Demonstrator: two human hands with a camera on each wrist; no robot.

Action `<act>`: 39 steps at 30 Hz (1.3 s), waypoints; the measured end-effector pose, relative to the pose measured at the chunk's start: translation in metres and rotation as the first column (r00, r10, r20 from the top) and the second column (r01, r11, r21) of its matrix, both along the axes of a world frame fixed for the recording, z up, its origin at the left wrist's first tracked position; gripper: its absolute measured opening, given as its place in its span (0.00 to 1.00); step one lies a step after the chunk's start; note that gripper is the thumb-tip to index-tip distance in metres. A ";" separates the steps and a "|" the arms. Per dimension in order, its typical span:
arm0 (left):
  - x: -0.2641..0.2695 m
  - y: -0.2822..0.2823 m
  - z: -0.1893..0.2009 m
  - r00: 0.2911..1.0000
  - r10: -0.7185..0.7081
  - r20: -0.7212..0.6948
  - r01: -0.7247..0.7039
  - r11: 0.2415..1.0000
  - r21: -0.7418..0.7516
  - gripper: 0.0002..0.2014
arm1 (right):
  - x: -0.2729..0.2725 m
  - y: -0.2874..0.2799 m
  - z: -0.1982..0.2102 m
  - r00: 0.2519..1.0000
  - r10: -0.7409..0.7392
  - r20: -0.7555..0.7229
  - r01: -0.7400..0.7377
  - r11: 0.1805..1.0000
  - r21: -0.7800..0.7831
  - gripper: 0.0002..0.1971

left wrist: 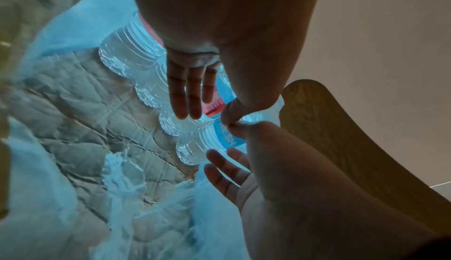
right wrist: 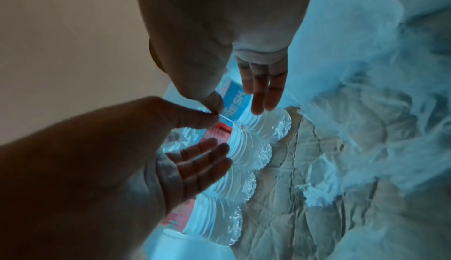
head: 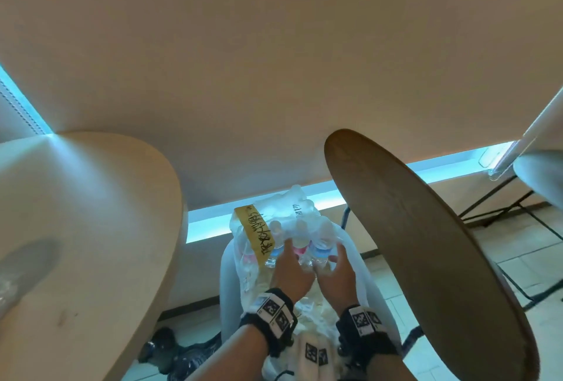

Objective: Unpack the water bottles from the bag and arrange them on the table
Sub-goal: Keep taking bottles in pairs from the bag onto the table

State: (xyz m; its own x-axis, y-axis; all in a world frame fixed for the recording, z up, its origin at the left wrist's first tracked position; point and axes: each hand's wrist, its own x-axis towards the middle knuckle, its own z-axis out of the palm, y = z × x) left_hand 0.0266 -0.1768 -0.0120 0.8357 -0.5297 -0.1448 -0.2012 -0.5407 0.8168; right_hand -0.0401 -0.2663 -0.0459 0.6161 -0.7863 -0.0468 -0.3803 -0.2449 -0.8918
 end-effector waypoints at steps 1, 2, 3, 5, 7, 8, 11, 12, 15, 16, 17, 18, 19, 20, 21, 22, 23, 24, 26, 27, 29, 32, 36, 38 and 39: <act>0.003 -0.003 -0.002 1.000 0.005 0.000 -0.005 1.000 0.003 0.29 | 0.002 -0.001 -0.003 1.000 -0.012 0.000 0.012 1.000 -0.022 0.31; 0.006 -0.006 -0.005 1.000 0.014 -0.002 -0.014 1.000 0.009 0.30 | 0.005 -0.001 -0.006 1.000 -0.017 -0.001 0.016 0.999 -0.037 0.33; 0.009 -0.008 -0.008 1.000 0.024 -0.012 -0.024 0.999 0.021 0.29 | 0.006 -0.003 -0.008 1.000 -0.015 -0.006 0.015 0.999 -0.044 0.33; 0.014 -0.011 -0.013 0.999 0.040 -0.037 -0.038 0.998 0.045 0.20 | 0.008 -0.006 -0.011 1.000 -0.010 -0.011 0.010 0.999 -0.048 0.34; 0.017 -0.014 -0.016 0.997 0.067 -0.048 -0.063 0.995 0.072 0.14 | 0.009 -0.011 -0.012 0.999 -0.022 -0.024 0.021 0.998 -0.053 0.34; 0.017 -0.014 -0.018 0.996 0.077 -0.045 -0.074 0.995 0.074 0.15 | 0.009 -0.013 -0.014 0.999 -0.028 -0.024 0.026 0.998 -0.064 0.34; 0.012 -0.013 -0.024 0.998 0.063 -0.029 -0.061 0.996 0.067 0.34 | 0.006 -0.016 -0.017 0.999 -0.033 0.022 0.035 0.995 -0.090 0.28; 0.009 -0.011 -0.025 0.999 0.046 -0.028 -0.044 0.997 0.061 0.40 | 0.005 -0.016 -0.016 0.999 -0.032 0.035 0.035 0.995 -0.092 0.28; 0.003 -0.002 -0.025 1.000 0.020 -0.015 -0.019 0.997 0.068 0.46 | 0.001 -0.014 -0.019 0.999 -0.028 0.037 0.030 0.998 -0.055 0.29; 0.001 0.002 -0.023 1.000 0.024 -0.009 -0.023 0.996 0.087 0.45 | 0.000 -0.013 -0.019 0.999 -0.023 0.025 0.025 0.998 -0.050 0.30; 0.000 0.005 -0.024 1.000 0.028 0.006 -0.028 0.995 0.091 0.43 | -0.002 -0.010 -0.019 1.000 -0.016 0.019 0.017 0.998 -0.052 0.31; -0.001 0.008 -0.024 0.999 0.028 0.020 -0.029 0.996 0.082 0.40 | -0.004 -0.008 -0.019 1.000 -0.010 0.021 0.011 0.998 -0.062 0.33; -0.002 0.012 -0.026 0.999 0.021 0.038 -0.023 0.998 0.057 0.36 | -0.006 -0.005 -0.019 1.000 -0.008 0.020 0.009 0.997 -0.082 0.34; -0.004 0.015 -0.027 0.999 0.007 0.050 -0.009 0.999 0.043 0.31 | -0.009 -0.002 -0.020 1.000 -0.008 0.015 0.010 0.993 -0.116 0.36; -0.006 0.018 -0.027 0.998 -0.012 0.063 0.010 0.999 0.039 0.28 | -0.012 0.001 -0.020 1.000 -0.003 0.003 0.003 0.988 -0.156 0.37; -0.008 0.020 -0.028 0.997 -0.030 0.078 0.027 0.999 0.037 0.26 | -0.015 0.003 -0.021 1.000 0.011 -0.008 -0.012 0.982 -0.190 0.36; -0.009 0.022 -0.029 0.994 -0.047 0.097 0.043 0.998 0.040 0.25 | -0.019 0.006 -0.022 1.000 0.025 -0.009 -0.027 0.978 -0.208 0.34; -0.011 0.024 -0.030 0.991 -0.064 0.117 0.059 0.997 0.041 0.25 | -0.023 0.007 -0.023 0.999 0.033 -0.006 -0.034 0.976 -0.217 0.32; -0.014 0.029 -0.030 0.984 -0.095 0.151 0.087 0.994 0.058 0.26 | -0.031 0.008 -0.024 1.000 0.028 0.003 -0.026 0.971 -0.238 0.30; -0.016 0.032 -0.028 0.983 -0.104 0.151 0.096 0.994 0.059 0.25 | -0.035 0.008 -0.022 1.000 0.024 0.004 -0.022 0.970 -0.241 0.29; -0.019 0.039 -0.024 0.979 -0.102 0.175 0.096 0.994 0.043 0.25 | -0.044 0.007 -0.016 1.000 0.022 -0.005 -0.022 0.973 -0.229 0.29; -0.030 0.048 -0.013 0.973 -0.070 0.218 0.069 0.998 0.011 0.25 | -0.059 0.007 0.004 0.998 0.049 -0.026 -0.053 0.980 -0.193 0.26; -0.048 0.069 0.013 0.966 -0.002 0.259 0.018 0.998 -0.060 0.24 | -0.080 0.015 0.052 0.996 0.088 -0.032 -0.094 0.965 -0.246 0.26; -0.056 0.084 0.033 0.953 0.006 0.302 0.013 0.998 -0.060 0.23 | -0.087 0.018 0.083 0.992 0.125 -0.032 -0.129 0.959 -0.252 0.25; -0.061 0.091 0.046 0.948 0.006 0.317 0.012 0.998 -0.056 0.23 | -0.090 0.018 0.100 0.988 0.148 -0.034 -0.152 0.955 -0.254 0.26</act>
State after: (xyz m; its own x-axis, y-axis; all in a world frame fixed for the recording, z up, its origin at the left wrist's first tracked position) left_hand -0.0344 -0.0856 0.0343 0.8321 -0.5317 0.1578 -0.4563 -0.4946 0.7397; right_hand -0.1297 -0.2482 0.0536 0.7288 -0.6716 0.1336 -0.3338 -0.5188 -0.7870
